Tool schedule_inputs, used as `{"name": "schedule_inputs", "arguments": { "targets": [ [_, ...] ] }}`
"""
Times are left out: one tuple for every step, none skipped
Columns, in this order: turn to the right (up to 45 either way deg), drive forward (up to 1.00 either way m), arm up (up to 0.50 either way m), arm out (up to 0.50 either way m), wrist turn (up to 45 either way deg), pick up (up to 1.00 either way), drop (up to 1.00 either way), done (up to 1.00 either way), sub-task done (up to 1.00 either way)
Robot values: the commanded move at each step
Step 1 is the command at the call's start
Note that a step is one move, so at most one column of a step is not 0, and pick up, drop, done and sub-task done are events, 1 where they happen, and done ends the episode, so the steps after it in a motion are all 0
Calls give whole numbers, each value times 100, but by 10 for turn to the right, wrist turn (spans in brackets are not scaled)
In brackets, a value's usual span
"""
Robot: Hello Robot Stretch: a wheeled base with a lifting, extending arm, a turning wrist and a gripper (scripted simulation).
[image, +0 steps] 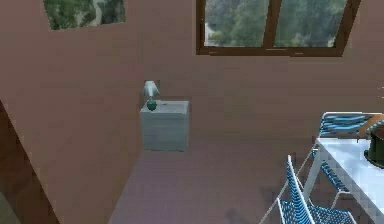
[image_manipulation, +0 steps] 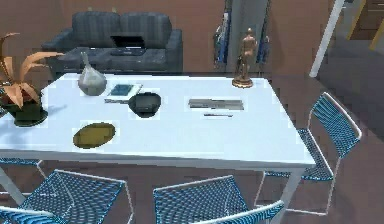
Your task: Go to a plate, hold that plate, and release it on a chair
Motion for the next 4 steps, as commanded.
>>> {"name": "schedule_inputs", "arguments": {
  "targets": [
    [0, 35, 0, 0, 0, 0, 0, 0, 0],
    [0, 0, 50, 0, 0, 0, 0, 0, 0],
    [0, 0, 34, 0, 0, 0, 0, 0, 0],
    [0, 0, 0, 44, 0, 0, 0, 0, 0]
  ]
}}
